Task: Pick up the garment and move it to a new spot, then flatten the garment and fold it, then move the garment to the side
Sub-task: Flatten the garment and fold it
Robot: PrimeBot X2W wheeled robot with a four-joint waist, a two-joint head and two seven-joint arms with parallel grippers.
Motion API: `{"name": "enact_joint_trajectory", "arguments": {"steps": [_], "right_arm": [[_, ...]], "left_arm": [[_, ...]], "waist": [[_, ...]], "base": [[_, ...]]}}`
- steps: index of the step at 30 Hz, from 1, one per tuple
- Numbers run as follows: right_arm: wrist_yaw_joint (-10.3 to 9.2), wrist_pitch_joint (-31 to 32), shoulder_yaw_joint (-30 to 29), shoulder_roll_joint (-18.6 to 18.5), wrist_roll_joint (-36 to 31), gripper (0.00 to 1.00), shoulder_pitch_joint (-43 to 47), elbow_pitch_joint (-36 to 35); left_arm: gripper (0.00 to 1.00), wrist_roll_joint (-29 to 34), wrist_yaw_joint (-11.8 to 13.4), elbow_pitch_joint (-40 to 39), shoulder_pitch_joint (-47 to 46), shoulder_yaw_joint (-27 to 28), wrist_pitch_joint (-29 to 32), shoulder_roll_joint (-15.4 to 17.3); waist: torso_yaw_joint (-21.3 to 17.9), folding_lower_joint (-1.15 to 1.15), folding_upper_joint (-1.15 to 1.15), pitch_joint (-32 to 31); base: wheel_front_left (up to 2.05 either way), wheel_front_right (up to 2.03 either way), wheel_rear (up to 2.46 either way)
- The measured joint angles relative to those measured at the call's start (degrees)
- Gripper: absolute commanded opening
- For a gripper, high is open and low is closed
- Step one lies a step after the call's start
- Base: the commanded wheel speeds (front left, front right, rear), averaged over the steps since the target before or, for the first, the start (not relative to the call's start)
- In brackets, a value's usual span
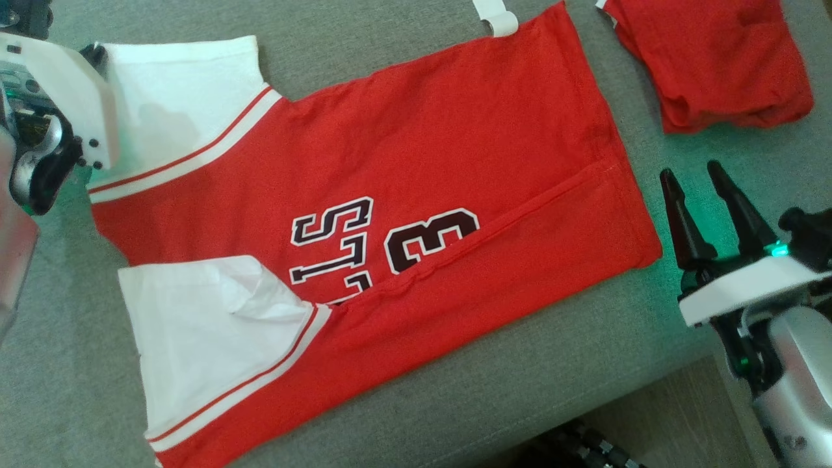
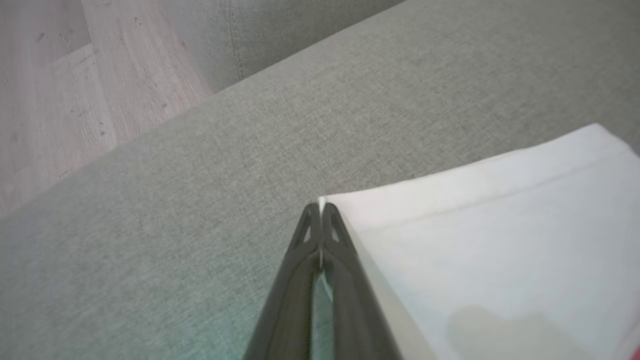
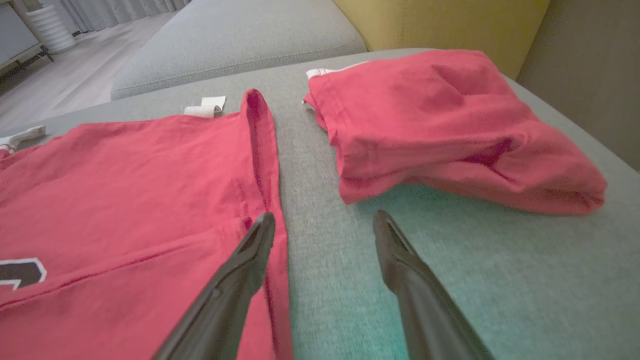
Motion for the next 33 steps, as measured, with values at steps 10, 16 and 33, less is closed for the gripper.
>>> {"name": "enact_joint_trajectory", "arguments": {"steps": [10,16,33], "right_arm": [[0.0,7.3,3.1,-1.8,3.3,1.0,-7.3,0.9],[0.0,14.6,5.9,-1.7,7.4,1.0,-17.7,6.3],[0.0,32.7,15.2,-7.0,19.7,1.0,-35.3,19.8]], "left_arm": [[0.0,0.6,-0.5,0.3,-0.1,-0.1,-8.1,-1.7],[0.0,1.3,-1.6,-1.1,-0.7,-2.4,-9.6,-4.0],[0.0,2.2,-3.0,-2.1,-6.5,-7.0,-12.6,-10.0]], "waist": [[2.3,0.0,0.0,-1.3],[5.2,0.0,0.0,-2.0],[13.1,0.01,0.0,0.5]], "base": [[0.0,0.0,0.0],[0.0,0.0,0.0],[0.0,0.0,0.0]]}}
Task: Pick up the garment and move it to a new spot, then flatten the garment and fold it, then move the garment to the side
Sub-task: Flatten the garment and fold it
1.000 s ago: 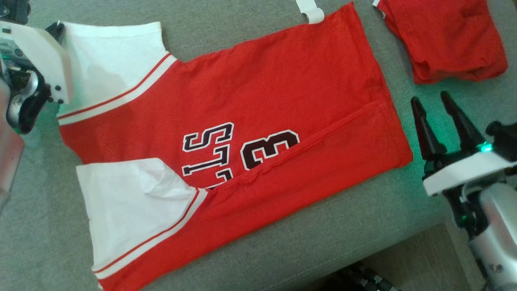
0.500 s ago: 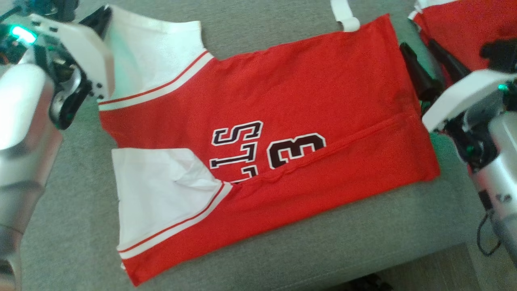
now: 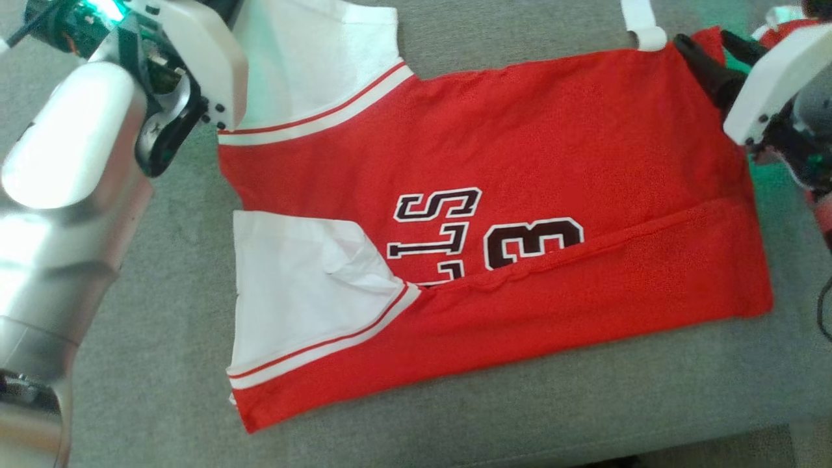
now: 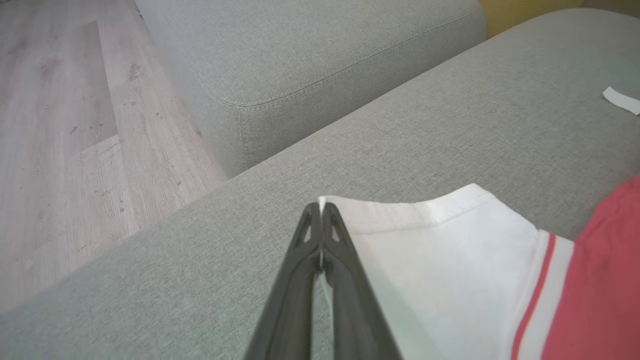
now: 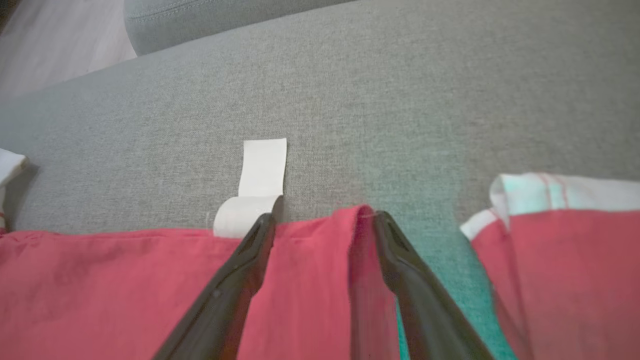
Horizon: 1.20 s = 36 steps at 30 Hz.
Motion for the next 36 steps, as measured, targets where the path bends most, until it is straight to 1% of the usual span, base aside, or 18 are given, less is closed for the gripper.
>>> {"name": "enact_joint_trajectory", "arguments": {"steps": [5,9,10,11,12,13,14,17,20,22,25,28,31,36], "right_arm": [[0.0,3.6,3.0,-0.1,0.0,1.0,-3.9,4.5],[0.0,4.0,4.3,0.0,0.0,0.99,-5.6,7.4],[0.0,3.9,4.5,0.1,0.0,0.87,-6.0,8.1],[0.0,3.8,4.8,0.1,0.0,0.56,-6.5,8.7],[0.0,3.6,5.2,0.2,-0.1,0.39,-7.0,9.2],[0.0,3.4,5.4,0.2,-0.2,0.07,-7.3,9.8],[0.0,3.1,5.6,0.3,-0.2,0.0,-7.5,10.3],[0.0,2.6,6.0,0.4,-0.4,0.0,-8.0,11.3],[0.0,0.1,6.1,0.4,-0.6,0.0,-8.5,12.3],[0.0,-1.9,6.0,0.6,-0.5,0.0,-9.1,12.7],[0.0,-4.9,5.9,0.8,0.0,0.0,-9.8,12.8],[0.0,-7.7,5.5,0.8,0.7,0.0,-10.4,13.0],[0.0,-9.8,5.2,0.5,1.5,0.0,-10.7,13.4],[0.0,-11.1,5.4,-0.6,3.9,0.0,-10.2,13.1]], "left_arm": [[0.0,0.0,-0.5,1.5,-1.1,-1.1,-0.7,-0.9],[0.0,-0.2,-0.5,2.5,-1.9,-2.1,-1.4,-1.4],[0.0,-0.3,-0.5,2.7,-2.1,-2.2,-1.5,-1.5],[0.0,-0.3,-0.5,2.9,-2.2,-2.3,-1.7,-1.6],[0.0,-0.3,-0.5,3.2,-2.3,-2.5,-1.9,-1.7],[0.0,-0.3,-0.5,3.4,-2.4,-2.7,-2.0,-1.7],[0.0,-0.3,-0.5,3.7,-2.5,-2.9,-2.3,-1.7],[0.0,-0.3,-0.5,4.4,-2.7,-3.1,-2.6,-1.7],[0.0,-0.3,-0.5,5.3,-3.3,-3.6,-4.5,-1.7],[0.0,-0.2,-1.0,5.9,-3.6,-3.6,-7.0,-1.7],[0.0,0.4,-0.9,6.9,-4.3,-3.5,-11.1,-1.7],[0.0,1.5,-0.3,7.7,-5.3,-3.1,-15.4,-1.6],[0.0,1.9,0.2,8.3,-6.7,-2.5,-18.5,-1.6],[0.0,0.1,0.1,9.1,-6.4,-2.1,-19.2,-1.7]], "waist": [[1.2,0.0,0.0,0.1],[1.9,0.0,0.0,0.1],[2.0,0.0,0.0,0.1],[2.1,0.0,0.0,0.1],[2.3,0.0,0.0,0.1],[2.4,0.0,0.0,0.1],[2.4,0.0,0.0,0.0],[2.5,0.0,0.0,0.0],[2.7,0.0,0.0,-0.2],[2.7,0.0,0.0,-0.4],[2.7,0.0,0.0,-0.7],[2.9,0.0,0.0,-1.1],[3.2,0.0,0.0,-1.6],[4.1,-0.01,0.0,-3.3]], "base": [[0.0,0.0,0.0],[0.0,0.0,0.0],[0.0,0.0,0.0],[0.0,0.0,0.0],[0.0,0.0,0.0],[0.0,0.0,0.0],[0.0,0.0,0.0],[0.0,0.0,0.0],[0.0,0.0,0.0],[0.0,0.0,0.0],[0.0,0.0,0.0],[0.0,0.0,0.0],[0.0,0.0,0.0],[0.0,0.0,0.0]]}}
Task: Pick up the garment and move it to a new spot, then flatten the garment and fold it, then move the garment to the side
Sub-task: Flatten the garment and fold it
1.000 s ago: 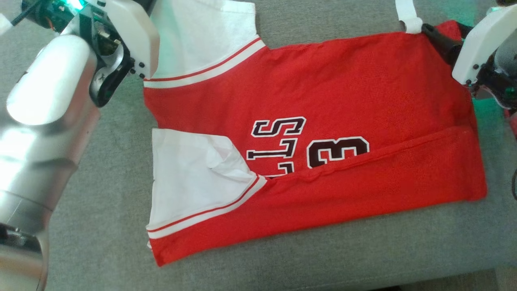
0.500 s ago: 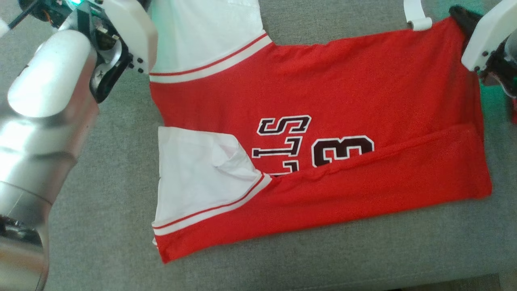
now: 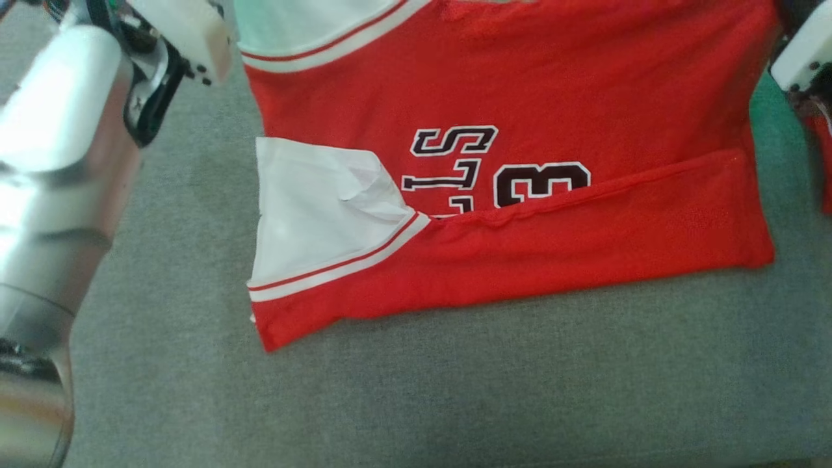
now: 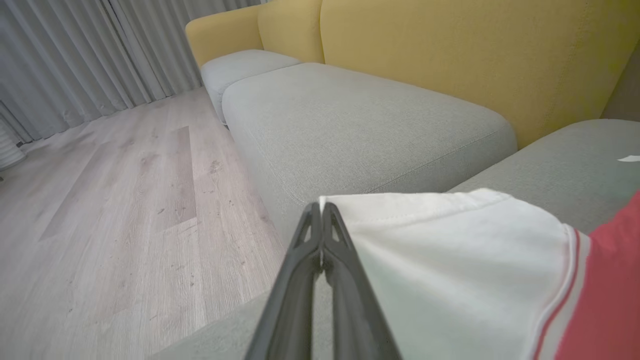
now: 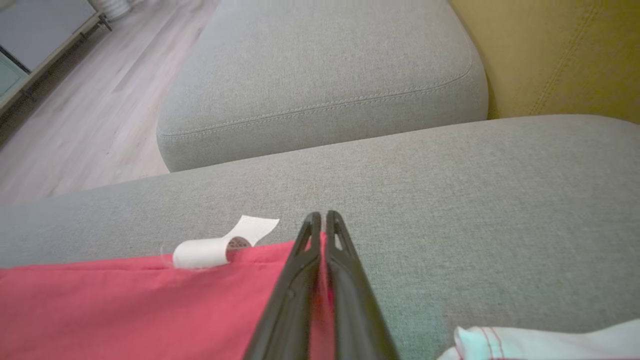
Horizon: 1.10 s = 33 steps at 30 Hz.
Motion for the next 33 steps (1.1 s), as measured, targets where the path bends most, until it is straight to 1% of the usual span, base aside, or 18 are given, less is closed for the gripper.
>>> {"name": "enact_joint_trajectory", "arguments": {"steps": [3,7,8,9,11,13,18,20,22,26,30,33], "right_arm": [[0.0,-1.5,0.2,-1.0,1.3,0.0,2.1,-0.8],[0.0,-2.9,0.9,-2.3,3.1,0.0,7.8,-2.4],[0.0,-3.1,1.0,-2.5,3.5,0.0,9.2,-2.9],[0.0,-3.7,1.4,-3.0,4.2,0.0,11.9,-4.2],[0.0,-4.7,2.1,-3.8,4.3,0.0,14.0,-5.7],[0.0,-5.6,2.2,-4.7,4.5,0.0,15.8,-7.1],[0.0,-7.9,2.2,-6.9,5.2,0.0,21.2,-10.1],[0.0,-8.8,2.0,-7.8,5.2,0.0,23.3,-11.0],[0.0,-9.5,1.6,-8.3,5.3,0.0,25.3,-11.9],[0.0,-10.5,0.7,-8.5,5.3,0.0,28.8,-14.0],[0.0,-11.1,-0.7,-8.5,5.0,0.0,31.7,-14.7],[0.0,-11.6,-1.9,-8.3,4.0,0.0,33.6,-14.7]], "left_arm": [[0.0,-1.2,-0.1,-0.5,2.3,-0.2,-0.4,0.1],[0.0,-2.7,-0.1,-2.6,7.9,-0.6,-1.3,0.9],[0.0,-3.1,-0.5,-3.5,9.6,-0.7,-1.4,1.3],[0.0,-3.3,-0.5,-5.7,12.8,-1.4,-1.9,2.7],[0.0,-3.3,-0.4,-8.4,16.3,-1.8,-2.2,4.0],[0.0,-3.3,0.8,-11.6,19.8,-2.2,-2.6,5.3],[0.0,-4.1,5.3,-20.7,28.8,-2.5,-3.5,7.8],[0.0,-4.8,6.4,-24.8,32.1,-2.8,-3.6,9.1],[0.0,-4.8,7.7,-28.6,35.2,-3.2,-3.9,10.7],[0.0,-4.6,11.3,-34.9,40.0,-3.5,-3.9,13.6],[0.0,-5.4,13.7,-39.4,44.4,-3.6,-3.4,14.5],[0.0,-6.0,14.4,-41.0,46.5,-3.8,-3.4,14.6]], "waist": [[0.7,0.0,0.0,-1.4],[1.8,0.0,0.0,-3.7],[2.0,-0.01,0.0,-4.3],[2.5,-0.01,0.0,-5.6],[2.8,-0.01,0.0,-6.7],[3.0,-0.02,0.0,-7.6],[3.3,-0.02,0.0,-8.8],[3.3,-0.01,0.0,-9.1],[3.2,-0.01,0.0,-9.3],[3.0,-0.01,0.0,-9.5],[3.1,0.0,0.0,-9.6],[3.2,0.0,0.0,-9.6]], "base": [[0.0,0.0,0.0],[0.0,0.0,0.0],[0.0,0.0,0.0],[0.0,0.0,0.0],[0.0,0.0,0.0],[0.0,0.0,0.0],[0.0,0.0,0.0],[0.0,0.0,0.0],[0.0,0.0,0.0],[0.0,0.0,0.0],[0.0,0.0,0.0],[0.0,0.0,0.0]]}}
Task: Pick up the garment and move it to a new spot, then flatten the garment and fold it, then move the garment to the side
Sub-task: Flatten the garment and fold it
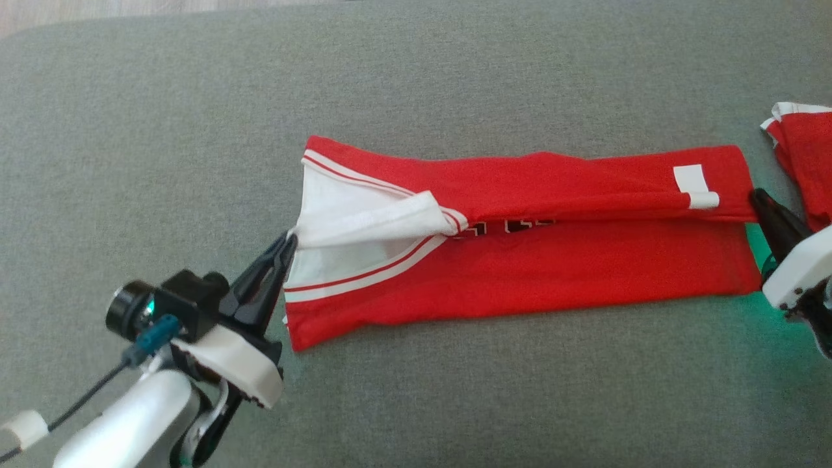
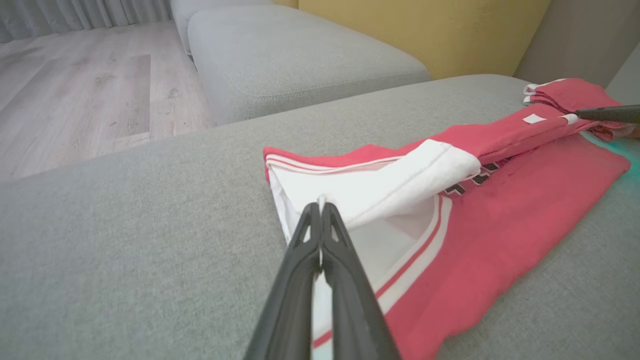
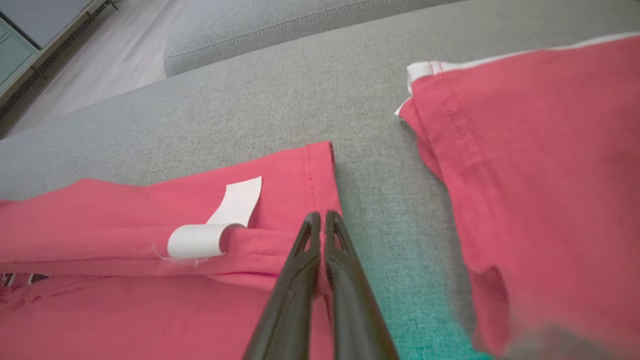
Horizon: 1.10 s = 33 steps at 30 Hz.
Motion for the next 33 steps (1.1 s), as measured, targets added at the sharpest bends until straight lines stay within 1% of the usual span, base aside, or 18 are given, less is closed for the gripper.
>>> {"name": "enact_joint_trajectory", "arguments": {"steps": [3,4,5,6,10,15,18,20,22,23,24,27,30,33], "right_arm": [[0.0,-0.9,-1.8,1.1,-0.6,0.0,1.3,0.3],[0.0,-0.9,-1.8,1.1,-0.6,0.67,1.3,0.3],[0.0,-1.3,-2.4,1.6,-1.0,1.0,1.6,0.4],[0.0,-2.0,-3.3,2.1,-1.3,1.0,1.8,0.7],[0.0,-5.7,-7.5,4.0,-1.4,1.0,4.7,1.0],[0.0,-9.0,-12.2,5.6,-1.8,1.0,12.0,0.8],[0.0,-9.6,-15.4,6.5,-2.5,1.0,14.8,1.0],[0.0,-10.1,-17.9,7.0,-3.0,1.0,15.1,1.4],[0.0,-10.0,-20.0,7.5,-3.1,1.0,15.0,1.8],[0.0,-9.9,-20.8,7.8,-3.6,1.0,14.8,2.2],[0.0,-8.7,-22.0,8.3,-4.7,1.0,14.5,3.4],[0.0,-6.3,-23.2,8.8,-7.1,1.0,13.7,6.8],[0.0,-3.8,-23.9,9.4,-9.2,1.0,13.0,10.0],[0.0,-1.7,-23.9,10.6,-10.5,1.0,12.1,11.1]], "left_arm": [[0.0,-0.8,0.7,0.0,1.3,-0.2,-0.3,-0.3],[0.0,-0.8,0.7,0.0,1.3,-0.2,-0.3,-0.3],[0.15,-0.9,1.1,0.5,1.6,-0.2,-0.9,-0.7],[1.0,-1.2,1.4,1.1,1.9,-0.1,-1.5,-1.4],[1.0,-1.6,3.7,3.8,3.9,0.2,-5.5,-4.6],[1.0,-1.3,8.2,5.8,7.8,1.9,-9.5,-9.9],[1.0,1.6,10.9,6.0,10.3,3.6,-10.3,-13.1],[1.0,5.3,12.7,4.6,12.2,5.7,-10.3,-15.2],[1.0,8.8,13.7,2.9,13.9,7.8,-10.3,-17.4],[1.0,10.6,14.0,2.1,14.9,8.6,-10.4,-18.3],[1.0,14.2,14.4,0.8,16.8,9.8,-10.4,-19.8],[1.0,18.6,14.4,-0.4,19.2,10.8,-10.4,-21.6],[1.0,21.4,13.3,-0.9,20.4,11.8,-10.4,-23.1],[1.0,23.4,12.0,-1.0,20.8,13.1,-10.4,-24.4]], "waist": [[0.0,0.0,0.0,0.0],[0.0,0.0,0.0,0.0],[0.0,0.0,0.0,0.0],[0.0,0.0,0.0,-0.1],[0.0,0.0,0.0,-1.0],[0.6,0.0,0.0,-2.8],[1.2,0.0,0.0,-3.8],[2.0,0.0,0.0,-4.3],[3.1,0.0,0.0,-4.7],[3.7,0.0,0.0,-4.9],[4.8,0.0,0.0,-5.2],[6.6,0.0,0.0,-5.7],[8.4,0.0,0.0,-5.9],[9.6,0.0,0.0,-5.9]], "base": [[0.0,0.0,0.0],[0.0,0.0,0.0],[0.0,0.0,0.0],[0.0,0.0,0.0],[0.0,0.0,0.0],[0.0,0.0,0.0],[0.0,0.0,0.0],[0.0,0.0,0.0],[0.0,0.0,0.0],[0.0,0.0,0.0],[0.0,0.0,0.0],[0.0,0.0,0.0],[0.0,0.0,0.0],[0.0,0.0,0.0]]}}
